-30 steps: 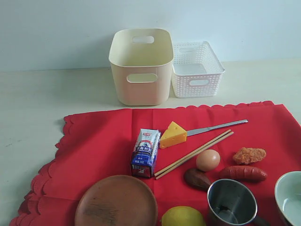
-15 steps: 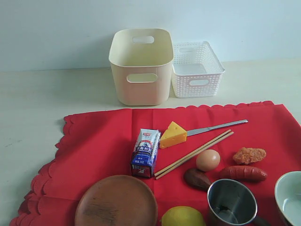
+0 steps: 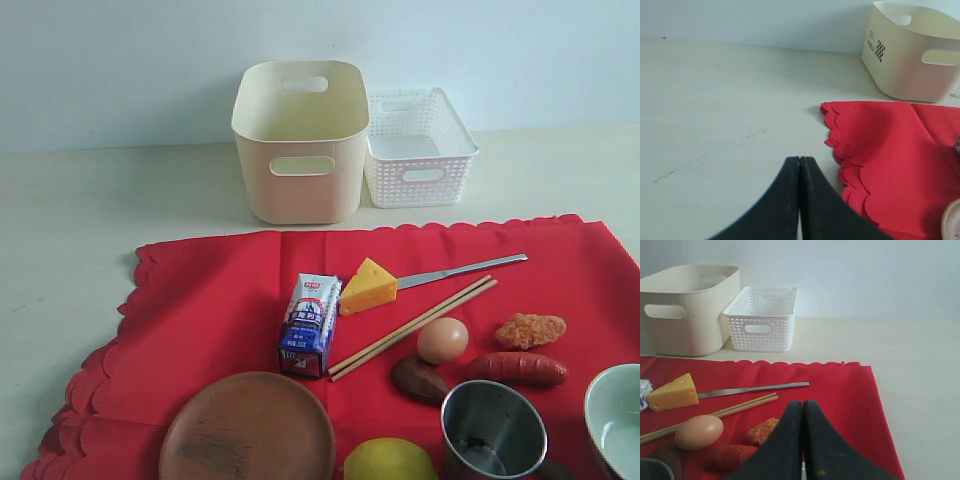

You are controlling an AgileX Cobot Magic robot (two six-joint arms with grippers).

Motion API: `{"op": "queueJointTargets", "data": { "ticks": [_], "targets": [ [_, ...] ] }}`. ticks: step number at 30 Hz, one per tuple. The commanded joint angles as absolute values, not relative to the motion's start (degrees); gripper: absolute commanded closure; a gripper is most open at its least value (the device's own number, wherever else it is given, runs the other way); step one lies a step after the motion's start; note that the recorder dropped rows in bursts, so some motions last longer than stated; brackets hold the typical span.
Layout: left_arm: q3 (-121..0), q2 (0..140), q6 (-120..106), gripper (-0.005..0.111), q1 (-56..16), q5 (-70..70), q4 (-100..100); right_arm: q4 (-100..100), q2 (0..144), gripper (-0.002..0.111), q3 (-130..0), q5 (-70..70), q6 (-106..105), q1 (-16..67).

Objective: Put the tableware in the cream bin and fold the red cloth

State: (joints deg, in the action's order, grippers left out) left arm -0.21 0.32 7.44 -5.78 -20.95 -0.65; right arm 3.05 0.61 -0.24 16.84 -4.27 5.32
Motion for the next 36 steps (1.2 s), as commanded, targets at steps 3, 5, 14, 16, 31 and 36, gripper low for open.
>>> {"op": "queueJointTargets", "data": {
  "ticks": [3, 5, 14, 16, 31, 36],
  "targets": [
    [0.0, 0.0, 7.56, 0.107, -5.62, -20.52, -0.75, 3.14, 5.05, 0.108, -3.22, 16.83, -4.44, 5.37],
    [0.0, 0.0, 7.56, 0.107, -5.62, -20.52, -0.75, 3.14, 6.93, 0.108, -4.94, 16.83, -4.44, 5.37],
    [0.0, 0.0, 7.56, 0.107, -5.62, -20.52, -0.75, 3.14, 17.33, 0.108, -14.64, 16.83, -4.44, 5.37],
    [0.0, 0.0, 7.56, 0.107, -5.62, -20.52, -0.75, 3.14, 20.16, 0.108, -17.1, 16.83, -4.44, 5.37],
    [0.0, 0.0, 7.56, 0.107, -5.62, -20.52, -0.75, 2.92, 30.13, 0.108, -24.62, 16.57, -4.44, 5.37],
    [0.0, 0.0, 7.56, 0.107, -5.62, -20.52, -0.75, 3.17, 30.13, 0.108, -24.62, 16.21, -4.44, 5.37]
  ]
}}
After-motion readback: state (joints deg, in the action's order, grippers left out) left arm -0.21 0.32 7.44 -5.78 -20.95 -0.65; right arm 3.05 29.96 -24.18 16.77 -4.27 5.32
